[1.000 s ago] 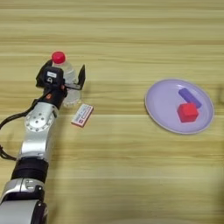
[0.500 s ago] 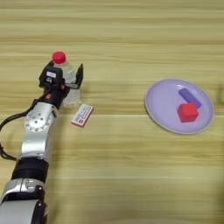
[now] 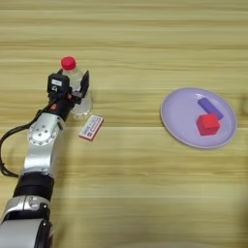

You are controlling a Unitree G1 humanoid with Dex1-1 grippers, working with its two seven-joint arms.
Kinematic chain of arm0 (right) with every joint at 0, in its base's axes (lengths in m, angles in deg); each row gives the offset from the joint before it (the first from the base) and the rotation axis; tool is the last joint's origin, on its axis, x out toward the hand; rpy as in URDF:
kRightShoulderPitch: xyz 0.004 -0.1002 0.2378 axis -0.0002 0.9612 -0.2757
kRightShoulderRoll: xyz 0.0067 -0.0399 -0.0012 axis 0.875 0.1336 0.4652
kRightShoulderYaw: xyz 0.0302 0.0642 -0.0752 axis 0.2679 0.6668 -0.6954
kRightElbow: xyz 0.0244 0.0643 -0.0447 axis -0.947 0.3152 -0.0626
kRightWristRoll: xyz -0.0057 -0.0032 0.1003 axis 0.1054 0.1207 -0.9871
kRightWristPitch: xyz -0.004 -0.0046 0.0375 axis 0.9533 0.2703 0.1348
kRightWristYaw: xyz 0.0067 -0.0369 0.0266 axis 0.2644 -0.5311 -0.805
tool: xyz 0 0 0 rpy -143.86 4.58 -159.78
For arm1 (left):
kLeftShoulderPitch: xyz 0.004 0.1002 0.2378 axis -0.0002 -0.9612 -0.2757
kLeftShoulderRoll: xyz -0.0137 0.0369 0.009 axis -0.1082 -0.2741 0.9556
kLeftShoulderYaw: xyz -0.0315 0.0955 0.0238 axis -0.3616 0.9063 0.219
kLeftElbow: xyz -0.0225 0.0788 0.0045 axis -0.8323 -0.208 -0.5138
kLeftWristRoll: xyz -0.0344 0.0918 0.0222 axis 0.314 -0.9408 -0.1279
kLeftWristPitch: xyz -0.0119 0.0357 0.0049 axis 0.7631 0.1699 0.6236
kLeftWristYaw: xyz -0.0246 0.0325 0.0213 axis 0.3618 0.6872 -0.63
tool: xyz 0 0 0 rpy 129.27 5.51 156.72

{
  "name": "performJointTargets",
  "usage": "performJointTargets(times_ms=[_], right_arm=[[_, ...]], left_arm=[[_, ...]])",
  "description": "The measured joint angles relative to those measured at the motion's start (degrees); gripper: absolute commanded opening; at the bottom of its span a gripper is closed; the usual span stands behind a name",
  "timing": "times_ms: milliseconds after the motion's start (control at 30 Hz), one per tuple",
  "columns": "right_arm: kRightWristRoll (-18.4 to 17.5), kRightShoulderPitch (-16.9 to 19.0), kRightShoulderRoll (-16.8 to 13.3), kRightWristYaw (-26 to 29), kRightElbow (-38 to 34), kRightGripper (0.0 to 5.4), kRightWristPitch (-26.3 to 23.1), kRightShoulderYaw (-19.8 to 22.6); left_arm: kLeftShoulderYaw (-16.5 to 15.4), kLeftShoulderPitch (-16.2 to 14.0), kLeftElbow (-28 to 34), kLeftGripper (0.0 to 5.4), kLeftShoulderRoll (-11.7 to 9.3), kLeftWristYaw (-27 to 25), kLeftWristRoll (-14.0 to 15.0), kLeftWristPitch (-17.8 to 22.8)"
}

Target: Move the objects on the table

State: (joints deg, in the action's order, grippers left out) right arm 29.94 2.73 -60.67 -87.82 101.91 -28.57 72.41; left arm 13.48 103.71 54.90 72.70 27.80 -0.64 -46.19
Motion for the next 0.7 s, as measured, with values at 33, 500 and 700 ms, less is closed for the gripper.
performJointTargets(times_ms=[33, 500, 700], right_arm=[[0.00, 0.00, 0.00, 0.00, 0.00, 5.40, 0.00, 0.00], [2.14, 5.88, 2.74, 2.74, -19.88, 5.40, -0.50, -5.97], [1.79, 12.93, 7.20, 9.32, -38.81, 5.40, -7.26, -14.19]], left_arm=[[0.00, 0.00, 0.00, 3.03, 0.00, -0.11, 0.01, -0.01], [0.17, -1.60, 12.74, 2.98, 0.28, -1.12, 2.23, 6.36], [0.84, -1.49, 19.15, 2.98, 0.24, -1.79, 2.58, 11.69]])
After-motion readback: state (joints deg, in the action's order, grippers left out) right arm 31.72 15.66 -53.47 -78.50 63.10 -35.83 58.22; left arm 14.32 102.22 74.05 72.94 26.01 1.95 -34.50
